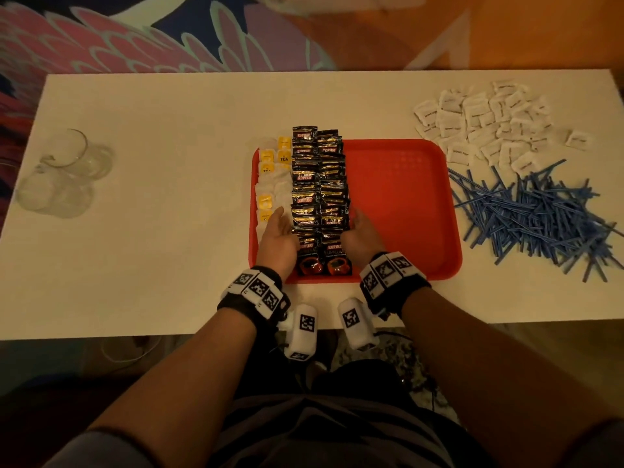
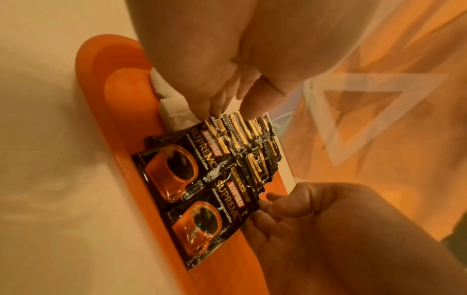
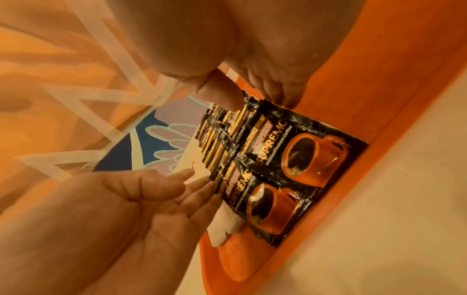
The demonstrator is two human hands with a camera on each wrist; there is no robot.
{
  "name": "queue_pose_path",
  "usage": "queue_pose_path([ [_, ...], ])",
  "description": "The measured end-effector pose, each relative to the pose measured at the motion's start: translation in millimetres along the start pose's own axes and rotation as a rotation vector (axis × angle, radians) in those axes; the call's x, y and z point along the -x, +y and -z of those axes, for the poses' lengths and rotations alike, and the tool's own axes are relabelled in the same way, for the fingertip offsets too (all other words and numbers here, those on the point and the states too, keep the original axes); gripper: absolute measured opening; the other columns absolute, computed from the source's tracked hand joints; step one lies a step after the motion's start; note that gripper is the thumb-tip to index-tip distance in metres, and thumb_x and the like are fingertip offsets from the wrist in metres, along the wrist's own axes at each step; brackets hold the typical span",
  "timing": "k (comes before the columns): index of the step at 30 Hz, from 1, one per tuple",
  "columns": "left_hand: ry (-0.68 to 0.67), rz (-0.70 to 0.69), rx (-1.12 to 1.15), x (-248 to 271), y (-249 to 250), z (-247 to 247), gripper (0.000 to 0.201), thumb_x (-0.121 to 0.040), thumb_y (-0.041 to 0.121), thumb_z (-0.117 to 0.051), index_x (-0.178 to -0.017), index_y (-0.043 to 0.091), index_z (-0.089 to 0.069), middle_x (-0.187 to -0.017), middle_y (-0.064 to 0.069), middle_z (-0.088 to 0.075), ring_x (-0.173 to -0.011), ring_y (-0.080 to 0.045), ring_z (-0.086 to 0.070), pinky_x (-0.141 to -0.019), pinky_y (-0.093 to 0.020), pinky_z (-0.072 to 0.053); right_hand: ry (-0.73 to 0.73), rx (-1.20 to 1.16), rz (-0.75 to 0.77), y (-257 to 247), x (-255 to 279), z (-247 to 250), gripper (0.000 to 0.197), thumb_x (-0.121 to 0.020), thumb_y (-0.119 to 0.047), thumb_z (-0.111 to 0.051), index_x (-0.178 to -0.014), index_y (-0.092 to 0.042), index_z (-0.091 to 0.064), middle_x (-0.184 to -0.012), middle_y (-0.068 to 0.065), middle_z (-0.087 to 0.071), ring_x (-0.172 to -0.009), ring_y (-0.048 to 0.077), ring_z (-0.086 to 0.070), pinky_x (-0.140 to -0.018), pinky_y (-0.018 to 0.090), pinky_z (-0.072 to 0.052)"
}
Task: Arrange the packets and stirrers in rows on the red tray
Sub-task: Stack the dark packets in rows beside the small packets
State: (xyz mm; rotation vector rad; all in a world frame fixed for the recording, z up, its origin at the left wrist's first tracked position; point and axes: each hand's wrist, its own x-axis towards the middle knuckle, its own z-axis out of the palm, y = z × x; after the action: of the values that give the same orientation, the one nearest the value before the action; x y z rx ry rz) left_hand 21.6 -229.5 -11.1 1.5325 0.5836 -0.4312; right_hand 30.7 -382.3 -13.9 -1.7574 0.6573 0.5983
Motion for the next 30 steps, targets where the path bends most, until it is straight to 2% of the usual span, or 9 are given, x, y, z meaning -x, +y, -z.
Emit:
queue_pose_path([
  [3, 0.130, -0.101, -0.231, -1.4, 5.2, 18.2, 0.066, -0.091, -0.003, -0.045, -0.151, 0.024, -0.036, -0.149, -0.001, -0.045, -0.136, -0.019, -0.044, -0.108, -0.031, -0.038, -0.005, 0.057, 0.000, -5.5, 11.5, 9.0, 0.078, -0.089, 0.003, -0.049, -0.154, -0.023, -0.016, -0.156, 0.000, -0.029, -0.134, 0.025, -0.040, -0.098, 0.038, -0.046],
  [5, 0.196, -0.190, -0.394, -1.3, 8.2, 33.8, 0.052, -0.094, 0.005, -0.047, -0.143, 0.022, -0.047, -0.142, -0.002, -0.054, -0.129, -0.021, -0.051, -0.105, -0.033, -0.042, 0.028, 0.078, 0.008, -5.8, 17.7, 15.2, 0.081, -0.090, 0.000, -0.052, -0.156, -0.023, -0.012, -0.161, 0.005, -0.019, -0.120, 0.020, -0.050, -0.095, 0.036, -0.050],
  [7, 0.209, -0.236, -0.500, -2.5, 8.4, 48.2, 0.041, -0.095, 0.008, -0.049, -0.134, 0.019, -0.056, -0.136, -0.005, -0.058, -0.125, -0.023, -0.053, -0.108, -0.039, -0.043, 0.058, 0.090, 0.012, -6.2, 24.0, 18.4, 0.079, -0.091, -0.002, -0.054, -0.156, -0.023, -0.014, -0.159, 0.005, -0.024, -0.105, 0.013, -0.055, -0.086, 0.032, -0.052],
  [10, 0.193, -0.226, -0.673, -9.3, 4.1, 67.7, 0.033, -0.094, 0.007, -0.052, -0.124, 0.015, -0.063, -0.130, -0.010, -0.061, -0.120, -0.027, -0.057, -0.105, -0.040, -0.045, 0.092, 0.158, 0.004, -7.0, 33.8, 19.1, 0.069, -0.093, -0.006, -0.054, -0.154, -0.019, -0.022, -0.151, 0.006, -0.038, -0.113, 0.018, -0.057, -0.085, 0.032, -0.052],
  [13, 0.072, -0.336, -0.898, -11.9, 1.2, 79.5, 0.029, -0.091, 0.005, -0.054, -0.117, 0.008, -0.066, -0.123, -0.014, -0.062, -0.116, -0.032, -0.056, -0.101, -0.038, -0.042, 0.120, 0.240, 0.026, -6.9, 35.5, 17.4, 0.063, -0.093, -0.011, -0.056, -0.150, -0.018, -0.031, -0.145, 0.005, -0.046, -0.089, 0.010, -0.053, -0.065, 0.021, -0.045],
  [15, -0.012, -0.407, -1.008, -11.6, 2.5, 81.2, 0.024, -0.091, 0.006, -0.055, -0.111, 0.007, -0.067, -0.117, -0.014, -0.062, -0.111, -0.032, -0.054, -0.098, -0.036, -0.041, 0.136, 0.263, 0.019, -7.3, 38.9, 17.4, 0.058, -0.092, -0.013, -0.058, -0.146, -0.019, -0.037, -0.138, 0.003, -0.052, -0.093, 0.013, -0.056, -0.063, 0.020, -0.044],
  [20, -0.008, -0.362, -0.918, -14.9, 20.4, 80.6, 0.016, -0.091, 0.010, -0.057, -0.100, 0.013, -0.070, -0.107, -0.009, -0.068, -0.097, -0.029, -0.062, -0.088, -0.035, -0.050, 0.240, 0.385, 0.028, -13.1, 43.0, 22.0, 0.020, -0.093, -0.011, -0.054, -0.110, -0.016, -0.063, -0.113, 0.002, -0.066, -0.081, 0.009, -0.054, -0.057, 0.017, -0.037],
  [25, -0.064, -0.367, -0.867, -15.4, 47.0, 55.9, 0.017, -0.093, 0.016, -0.057, -0.085, 0.030, -0.062, -0.081, 0.005, -0.064, -0.078, -0.019, -0.062, -0.072, -0.028, -0.048, 0.308, 0.385, 0.003, -15.2, 47.6, 33.2, 0.017, -0.091, -0.010, -0.053, -0.099, -0.013, -0.068, -0.104, 0.003, -0.067, -0.088, 0.015, -0.057, -0.073, 0.025, -0.045],
  [30, -0.164, -0.508, -0.947, -8.3, 72.4, -5.5, 0.013, -0.096, 0.017, -0.056, -0.092, 0.018, -0.068, -0.083, 0.000, -0.066, -0.076, -0.018, -0.061, -0.067, -0.027, -0.047, 0.396, 0.332, -0.021, -5.4, 49.8, 62.2, 0.021, -0.095, -0.013, -0.049, -0.103, -0.012, -0.069, -0.103, 0.005, -0.068, -0.096, 0.023, -0.062, -0.076, 0.027, -0.045],
])
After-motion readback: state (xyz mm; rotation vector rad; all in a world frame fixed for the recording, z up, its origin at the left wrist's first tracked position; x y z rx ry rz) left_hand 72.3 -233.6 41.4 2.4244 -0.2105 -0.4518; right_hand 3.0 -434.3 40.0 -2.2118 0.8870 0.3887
